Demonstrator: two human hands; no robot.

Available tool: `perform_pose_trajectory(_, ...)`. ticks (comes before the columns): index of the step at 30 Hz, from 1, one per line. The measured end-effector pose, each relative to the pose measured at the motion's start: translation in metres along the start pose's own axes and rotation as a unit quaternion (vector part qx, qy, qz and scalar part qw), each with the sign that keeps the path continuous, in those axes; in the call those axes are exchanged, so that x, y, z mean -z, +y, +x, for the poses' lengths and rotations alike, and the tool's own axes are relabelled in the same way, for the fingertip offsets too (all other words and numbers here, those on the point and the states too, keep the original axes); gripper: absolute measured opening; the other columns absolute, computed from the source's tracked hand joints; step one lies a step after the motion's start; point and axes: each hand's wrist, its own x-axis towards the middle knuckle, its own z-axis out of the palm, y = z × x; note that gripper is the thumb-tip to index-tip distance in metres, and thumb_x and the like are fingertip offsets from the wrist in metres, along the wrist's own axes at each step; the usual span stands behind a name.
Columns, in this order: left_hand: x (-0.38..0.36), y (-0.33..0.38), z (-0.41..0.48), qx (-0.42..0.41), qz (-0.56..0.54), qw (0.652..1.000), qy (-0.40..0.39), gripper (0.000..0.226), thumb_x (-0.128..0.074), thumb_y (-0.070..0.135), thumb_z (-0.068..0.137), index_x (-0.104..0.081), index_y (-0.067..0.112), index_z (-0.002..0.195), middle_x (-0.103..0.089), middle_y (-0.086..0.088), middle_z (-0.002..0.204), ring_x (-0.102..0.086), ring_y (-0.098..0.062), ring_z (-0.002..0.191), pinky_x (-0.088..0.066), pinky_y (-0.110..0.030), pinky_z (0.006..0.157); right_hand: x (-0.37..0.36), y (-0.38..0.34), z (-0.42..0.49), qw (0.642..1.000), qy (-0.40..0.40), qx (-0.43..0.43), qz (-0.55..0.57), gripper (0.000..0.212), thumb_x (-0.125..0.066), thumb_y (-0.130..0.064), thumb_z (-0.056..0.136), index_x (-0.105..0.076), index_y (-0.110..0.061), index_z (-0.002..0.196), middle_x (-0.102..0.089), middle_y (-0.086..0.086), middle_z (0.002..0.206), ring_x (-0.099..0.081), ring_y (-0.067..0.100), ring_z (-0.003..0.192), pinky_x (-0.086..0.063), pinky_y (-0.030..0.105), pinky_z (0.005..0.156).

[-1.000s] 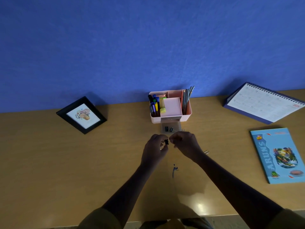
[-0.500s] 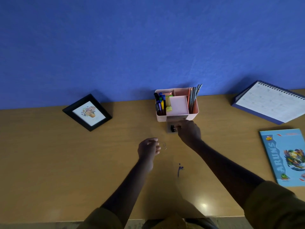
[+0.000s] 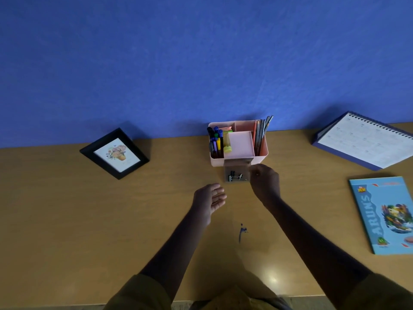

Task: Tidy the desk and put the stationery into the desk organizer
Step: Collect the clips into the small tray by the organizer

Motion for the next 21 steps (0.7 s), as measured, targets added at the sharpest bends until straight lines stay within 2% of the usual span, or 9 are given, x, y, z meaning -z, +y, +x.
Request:
perform_pose_trajectory(1, -0.004, 0.001, 0.000, 0.006, -0.008, 1.000, -0.006, 0.029, -0.053, 0.018, 0.108, -0.068, 0.002, 0.127, -0.076, -0.015, 0.119, -0.075, -0.032, 0.109, -0.062, -0.042, 0.090, 0.002, 0.004, -0.004, 0.995, 0.016, -0.081, 0.063, 0.020, -0.059, -0.008, 0.101, -0.076, -0.017, 0.103, -0.076, -0.002, 0.099, -0.070, 0.015, 0.085, -0.061, 0.036, 0.068)
perform_pose_trajectory(2, -0.007, 0.001, 0.001, 0.012, -0.016, 1.000, -0.011, 0.031, -0.051, 0.020, 0.109, -0.067, 0.002, 0.128, -0.075, -0.016, 0.121, -0.074, -0.032, 0.110, -0.061, -0.042, 0.090, 0.005, 0.005, -0.008, 0.973, 0.021, -0.172, 0.152, 0.021, -0.057, -0.007, 0.101, -0.075, -0.015, 0.108, -0.076, 0.002, 0.104, -0.071, 0.020, 0.089, -0.061, 0.038, 0.071)
perform_pose_trajectory(4, -0.014, 0.002, 0.002, 0.028, -0.038, 0.999, -0.018, 0.038, -0.047, 0.026, 0.111, -0.064, 0.000, 0.131, -0.073, -0.018, 0.125, -0.072, -0.033, 0.113, -0.059, -0.044, 0.092, 0.008, 0.003, -0.016, 0.886, -0.029, -0.310, 0.344, 0.023, -0.052, 0.003, 0.102, -0.068, -0.003, 0.117, -0.072, 0.013, 0.104, -0.069, 0.026, 0.092, -0.060, 0.039, 0.078)
perform_pose_trajectory(6, -0.021, 0.003, 0.005, 0.045, -0.057, 0.997, -0.019, 0.043, -0.042, 0.031, 0.113, -0.062, -0.002, 0.132, -0.071, -0.020, 0.125, -0.069, -0.035, 0.117, -0.056, -0.047, 0.099, 0.008, 0.000, -0.022, 0.815, -0.077, -0.370, 0.439, 0.026, -0.046, 0.013, 0.102, -0.064, 0.004, 0.117, -0.065, 0.017, 0.098, -0.066, 0.027, 0.090, -0.058, 0.039, 0.085)
perform_pose_trajectory(8, -0.027, 0.005, 0.006, 0.050, -0.064, 0.997, -0.014, 0.045, -0.039, 0.032, 0.114, -0.061, -0.002, 0.132, -0.070, -0.020, 0.124, -0.067, -0.036, 0.119, -0.053, -0.050, 0.105, 0.002, 0.001, -0.023, 0.771, -0.075, -0.400, 0.489, 0.033, -0.045, 0.019, 0.097, -0.063, 0.008, 0.123, -0.065, 0.021, 0.102, -0.065, 0.030, 0.094, -0.059, 0.042, 0.089)
perform_pose_trajectory(11, -0.033, 0.009, 0.005, 0.050, -0.064, 0.997, -0.011, 0.044, -0.037, 0.030, 0.113, -0.060, -0.003, 0.131, -0.071, -0.019, 0.117, -0.066, -0.036, 0.119, -0.052, -0.050, 0.106, -0.005, 0.002, -0.019, 0.747, -0.077, -0.411, 0.517, 0.048, -0.041, 0.026, 0.087, -0.062, 0.013, 0.128, -0.065, 0.020, 0.102, -0.065, 0.031, 0.094, -0.061, 0.040, 0.082)
perform_pose_trajectory(14, -0.038, 0.014, 0.004, 0.049, -0.069, 0.996, -0.009, 0.043, -0.038, 0.028, 0.112, -0.060, -0.003, 0.131, -0.071, -0.018, 0.114, -0.066, -0.035, 0.117, -0.052, -0.049, 0.104, -0.005, -0.001, -0.015, 0.740, -0.077, -0.412, 0.526, 0.050, -0.040, 0.028, 0.084, -0.063, 0.012, 0.126, -0.066, 0.019, 0.101, -0.065, 0.031, 0.095, -0.060, 0.040, 0.079)
perform_pose_trajectory(21, -0.048, 0.023, 0.005, 0.044, -0.092, 0.995, -0.010, 0.045, -0.040, 0.026, 0.111, -0.058, -0.003, 0.140, -0.067, -0.020, 0.135, -0.062, -0.036, 0.129, -0.049, -0.052, 0.109, 0.001, -0.013, -0.005, 0.726, -0.075, -0.406, 0.550, 0.048, -0.045, 0.028, 0.088, -0.064, 0.008, 0.128, -0.068, 0.022, 0.121, -0.066, 0.034, 0.113, -0.062, 0.041, 0.090)
